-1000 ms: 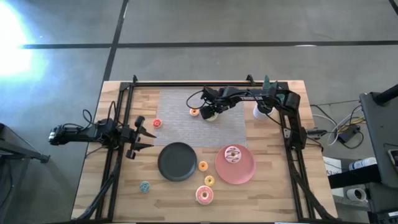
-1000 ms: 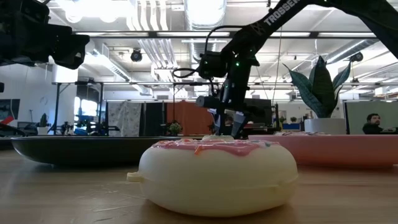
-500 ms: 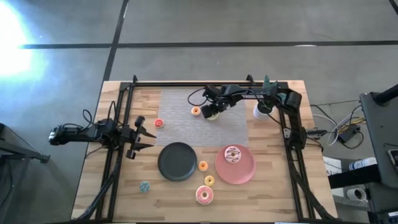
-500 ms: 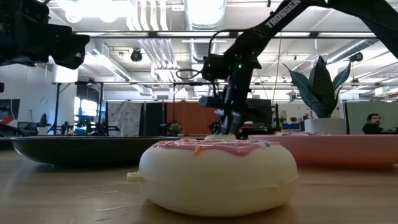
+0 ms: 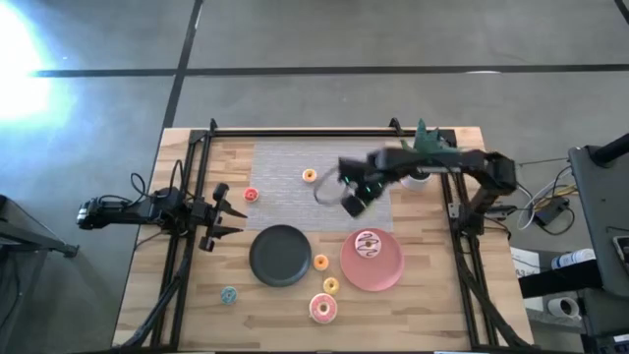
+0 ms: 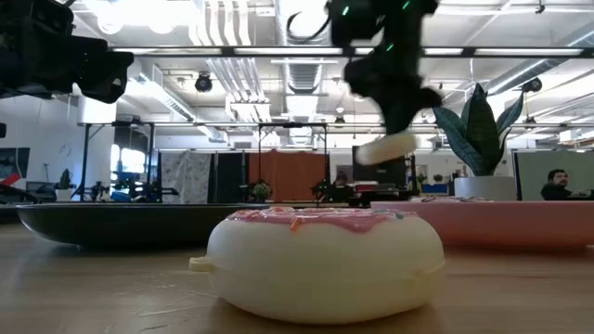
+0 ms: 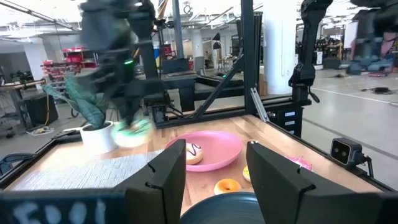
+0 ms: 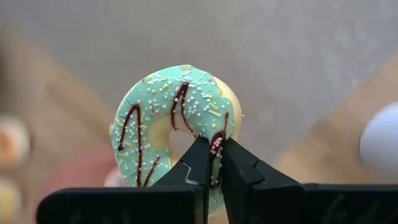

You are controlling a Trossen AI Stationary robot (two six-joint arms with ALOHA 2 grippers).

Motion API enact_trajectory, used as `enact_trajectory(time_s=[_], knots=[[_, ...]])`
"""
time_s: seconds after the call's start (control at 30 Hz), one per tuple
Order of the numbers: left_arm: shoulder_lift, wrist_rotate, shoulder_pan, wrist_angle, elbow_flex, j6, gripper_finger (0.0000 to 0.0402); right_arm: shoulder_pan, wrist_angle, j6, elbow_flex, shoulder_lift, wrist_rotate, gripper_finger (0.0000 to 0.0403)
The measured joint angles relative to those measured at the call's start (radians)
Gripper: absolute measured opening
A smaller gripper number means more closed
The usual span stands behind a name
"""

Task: Pick & Place donuts
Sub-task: Put the large green donut on the pink plate

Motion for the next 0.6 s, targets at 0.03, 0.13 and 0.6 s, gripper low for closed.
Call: enact_trajectory(time_s=[0.03, 0.13, 0.6], knots=[[0.0, 0.0, 0.0, -0.001, 0.0, 0.0, 0.0144, 0.041, -0.013, 0.036, -0.02, -0.024, 0.001, 0.0013], [0.0, 0.0, 0.0, -0.001, 0.0, 0.0, 0.0144, 0.162, -0.016, 0.198, -0.103, -0.091, -0.004, 0.0013], [0.001, 0.0, 0.0, -0.001, 0.0, 0.0, 0.0144, 0.518, 0.303, 0.899, -0.461, -0.17, -0.125, 0.0013]])
